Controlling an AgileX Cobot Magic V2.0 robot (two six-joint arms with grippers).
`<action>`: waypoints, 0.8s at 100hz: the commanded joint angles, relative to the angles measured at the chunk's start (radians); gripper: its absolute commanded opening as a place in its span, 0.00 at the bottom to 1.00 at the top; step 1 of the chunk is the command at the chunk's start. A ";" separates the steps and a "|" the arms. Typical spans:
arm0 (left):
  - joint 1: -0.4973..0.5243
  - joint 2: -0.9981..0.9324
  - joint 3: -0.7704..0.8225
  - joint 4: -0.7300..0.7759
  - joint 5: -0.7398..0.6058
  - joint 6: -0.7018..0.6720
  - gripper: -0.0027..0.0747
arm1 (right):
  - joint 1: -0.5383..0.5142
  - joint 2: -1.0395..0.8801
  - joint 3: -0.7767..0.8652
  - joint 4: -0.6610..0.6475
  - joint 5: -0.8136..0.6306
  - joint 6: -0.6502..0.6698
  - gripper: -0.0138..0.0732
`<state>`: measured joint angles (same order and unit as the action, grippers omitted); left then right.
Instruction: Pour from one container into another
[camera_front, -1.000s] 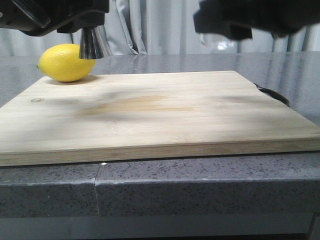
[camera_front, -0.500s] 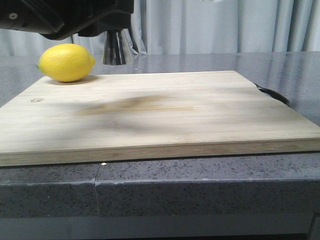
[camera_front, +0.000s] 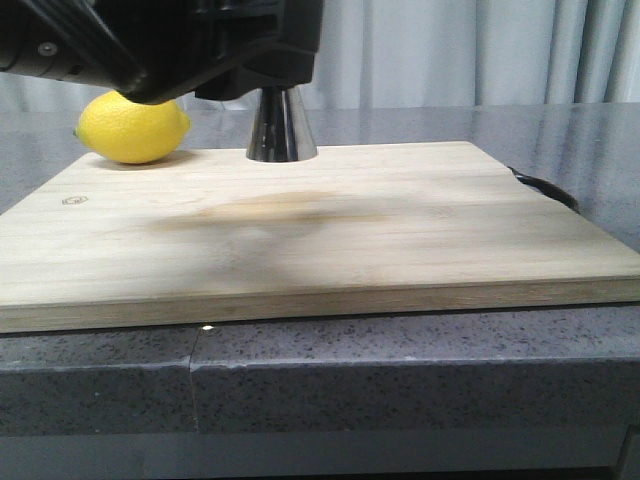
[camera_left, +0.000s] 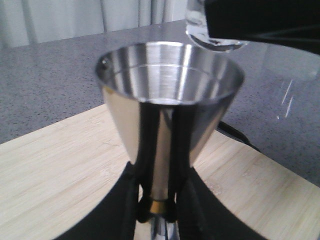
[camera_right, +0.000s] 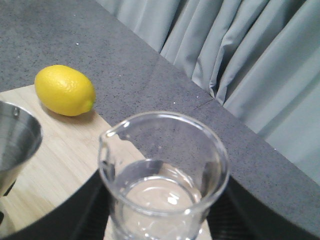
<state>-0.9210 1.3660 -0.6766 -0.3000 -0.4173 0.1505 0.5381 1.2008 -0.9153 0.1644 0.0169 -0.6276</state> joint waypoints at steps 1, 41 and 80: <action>-0.022 -0.036 -0.033 0.008 -0.079 -0.011 0.01 | -0.003 -0.021 -0.039 -0.028 -0.072 -0.008 0.40; -0.039 -0.036 -0.033 0.008 -0.041 -0.018 0.01 | 0.021 -0.021 -0.041 -0.175 -0.107 -0.008 0.40; -0.039 -0.020 -0.033 0.008 -0.037 -0.020 0.01 | 0.032 -0.021 -0.041 -0.246 -0.151 -0.008 0.40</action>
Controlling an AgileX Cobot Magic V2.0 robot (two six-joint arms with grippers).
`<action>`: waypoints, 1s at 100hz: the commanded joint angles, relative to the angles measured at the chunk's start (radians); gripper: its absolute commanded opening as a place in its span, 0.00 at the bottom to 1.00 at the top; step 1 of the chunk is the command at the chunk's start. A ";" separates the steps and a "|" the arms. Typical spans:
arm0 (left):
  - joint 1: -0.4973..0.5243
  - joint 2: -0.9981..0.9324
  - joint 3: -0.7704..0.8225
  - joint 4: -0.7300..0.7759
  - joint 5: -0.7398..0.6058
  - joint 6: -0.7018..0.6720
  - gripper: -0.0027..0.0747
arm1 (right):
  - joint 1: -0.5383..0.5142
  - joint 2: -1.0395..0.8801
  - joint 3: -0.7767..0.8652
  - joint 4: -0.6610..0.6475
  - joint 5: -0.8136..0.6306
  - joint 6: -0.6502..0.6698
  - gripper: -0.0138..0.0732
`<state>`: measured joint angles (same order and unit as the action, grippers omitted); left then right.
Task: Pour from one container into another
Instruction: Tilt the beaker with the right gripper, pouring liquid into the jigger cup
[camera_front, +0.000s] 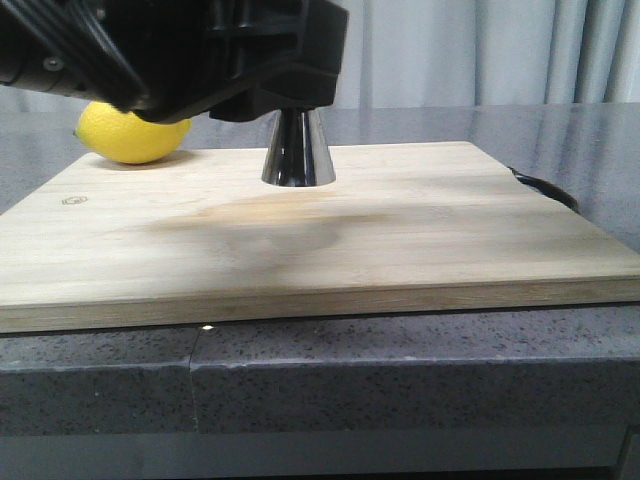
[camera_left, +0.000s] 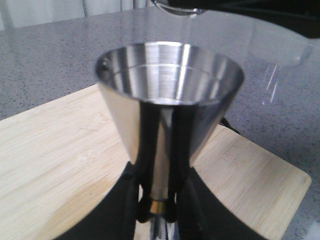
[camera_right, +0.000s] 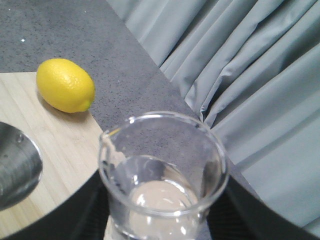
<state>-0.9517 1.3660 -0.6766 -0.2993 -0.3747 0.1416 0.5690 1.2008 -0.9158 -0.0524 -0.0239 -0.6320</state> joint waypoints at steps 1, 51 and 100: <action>-0.008 -0.017 -0.033 0.008 -0.079 -0.011 0.01 | 0.001 -0.021 -0.040 -0.034 -0.114 -0.004 0.40; -0.008 -0.008 -0.033 0.008 -0.118 -0.011 0.01 | 0.004 -0.021 -0.040 -0.137 -0.156 -0.004 0.40; -0.008 0.010 -0.033 0.008 -0.133 -0.011 0.01 | 0.005 -0.021 -0.040 -0.242 -0.185 -0.004 0.40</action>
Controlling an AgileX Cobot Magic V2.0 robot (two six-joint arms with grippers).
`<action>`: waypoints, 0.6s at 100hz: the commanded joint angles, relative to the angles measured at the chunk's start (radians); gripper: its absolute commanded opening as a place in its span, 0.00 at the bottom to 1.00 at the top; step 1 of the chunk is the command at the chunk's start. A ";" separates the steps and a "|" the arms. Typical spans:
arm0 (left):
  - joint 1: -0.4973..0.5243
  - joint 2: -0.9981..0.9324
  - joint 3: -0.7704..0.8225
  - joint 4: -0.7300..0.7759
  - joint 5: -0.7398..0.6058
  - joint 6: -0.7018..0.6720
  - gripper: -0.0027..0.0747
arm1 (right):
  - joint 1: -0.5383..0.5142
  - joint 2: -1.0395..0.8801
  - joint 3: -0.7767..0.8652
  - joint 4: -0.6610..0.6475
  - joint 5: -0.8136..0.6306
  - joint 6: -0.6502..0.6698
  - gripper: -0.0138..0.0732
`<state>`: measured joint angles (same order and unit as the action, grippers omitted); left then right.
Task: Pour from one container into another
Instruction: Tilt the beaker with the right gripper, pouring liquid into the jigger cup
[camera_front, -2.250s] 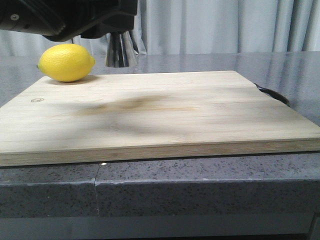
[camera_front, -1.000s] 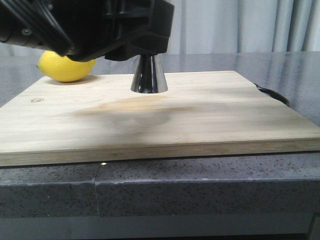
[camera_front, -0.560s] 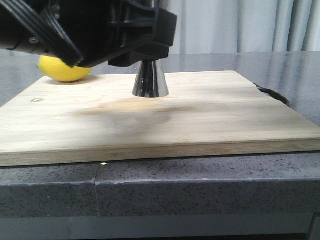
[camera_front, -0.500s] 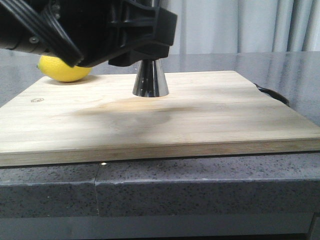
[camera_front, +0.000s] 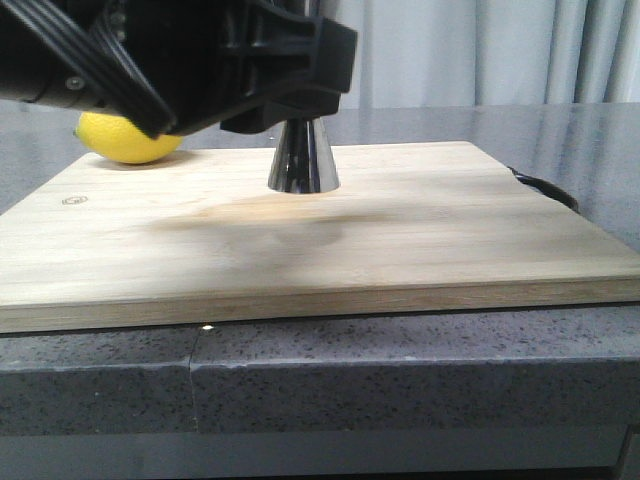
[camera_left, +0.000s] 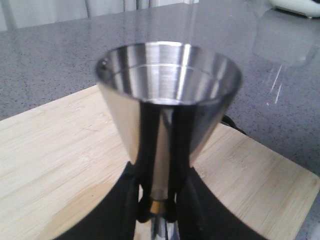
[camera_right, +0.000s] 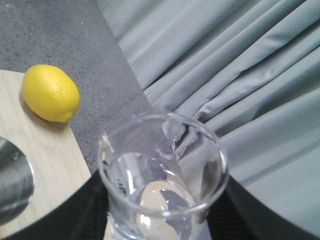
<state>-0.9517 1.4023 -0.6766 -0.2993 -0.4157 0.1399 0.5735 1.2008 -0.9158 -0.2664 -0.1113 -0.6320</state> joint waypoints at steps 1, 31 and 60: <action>-0.008 -0.026 -0.033 0.008 -0.092 -0.009 0.01 | 0.001 -0.021 -0.040 -0.034 -0.098 -0.004 0.40; -0.008 -0.026 -0.033 0.008 -0.099 -0.009 0.01 | 0.001 -0.021 -0.040 -0.104 -0.113 -0.004 0.40; -0.008 -0.026 -0.033 0.008 -0.106 -0.009 0.01 | 0.001 -0.021 -0.039 -0.177 -0.113 -0.004 0.40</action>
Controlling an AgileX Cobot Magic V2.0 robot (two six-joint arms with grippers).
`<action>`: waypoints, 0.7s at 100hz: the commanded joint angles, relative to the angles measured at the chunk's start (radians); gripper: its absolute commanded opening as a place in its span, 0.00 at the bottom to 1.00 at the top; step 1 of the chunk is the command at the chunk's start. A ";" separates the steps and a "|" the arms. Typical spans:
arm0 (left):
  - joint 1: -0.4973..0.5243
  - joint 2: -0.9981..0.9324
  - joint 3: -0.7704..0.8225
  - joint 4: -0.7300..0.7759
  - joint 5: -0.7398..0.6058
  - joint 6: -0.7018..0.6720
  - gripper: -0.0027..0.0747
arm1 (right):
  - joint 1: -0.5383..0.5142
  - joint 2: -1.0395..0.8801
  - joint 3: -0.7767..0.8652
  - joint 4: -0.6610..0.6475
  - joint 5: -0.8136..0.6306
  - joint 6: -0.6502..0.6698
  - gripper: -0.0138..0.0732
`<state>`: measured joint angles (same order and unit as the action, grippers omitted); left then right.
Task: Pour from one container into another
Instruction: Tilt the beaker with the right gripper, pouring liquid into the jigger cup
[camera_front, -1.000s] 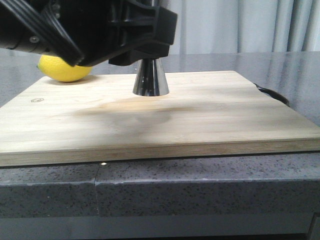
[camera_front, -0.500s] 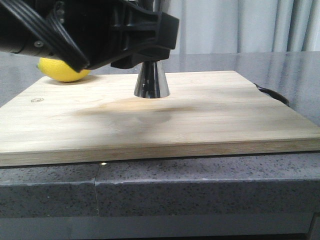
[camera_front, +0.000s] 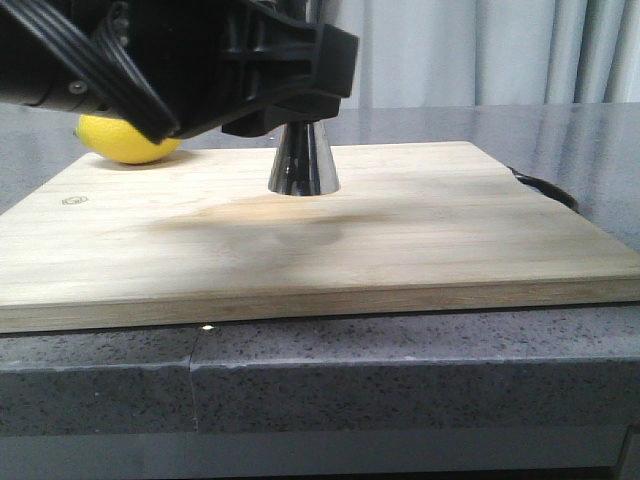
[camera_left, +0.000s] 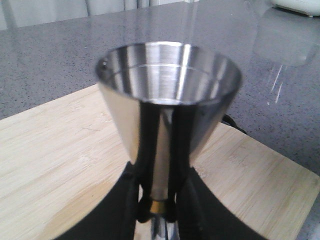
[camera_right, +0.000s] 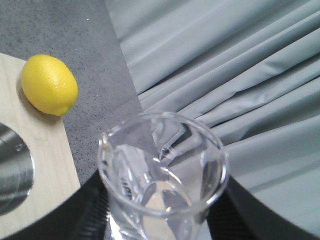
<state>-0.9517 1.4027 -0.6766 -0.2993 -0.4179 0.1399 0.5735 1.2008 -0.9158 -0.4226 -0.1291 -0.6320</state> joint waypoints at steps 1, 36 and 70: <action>-0.008 -0.027 -0.033 0.008 -0.104 -0.009 0.01 | 0.001 -0.021 -0.039 -0.022 -0.096 -0.004 0.40; -0.008 -0.027 -0.033 0.008 -0.106 -0.009 0.01 | 0.001 -0.021 -0.039 -0.093 -0.098 -0.004 0.40; -0.008 -0.027 -0.033 0.008 -0.107 -0.009 0.01 | 0.001 -0.021 -0.039 -0.163 -0.100 -0.004 0.40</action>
<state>-0.9517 1.4027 -0.6766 -0.2993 -0.4351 0.1399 0.5735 1.2008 -0.9158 -0.5660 -0.1469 -0.6320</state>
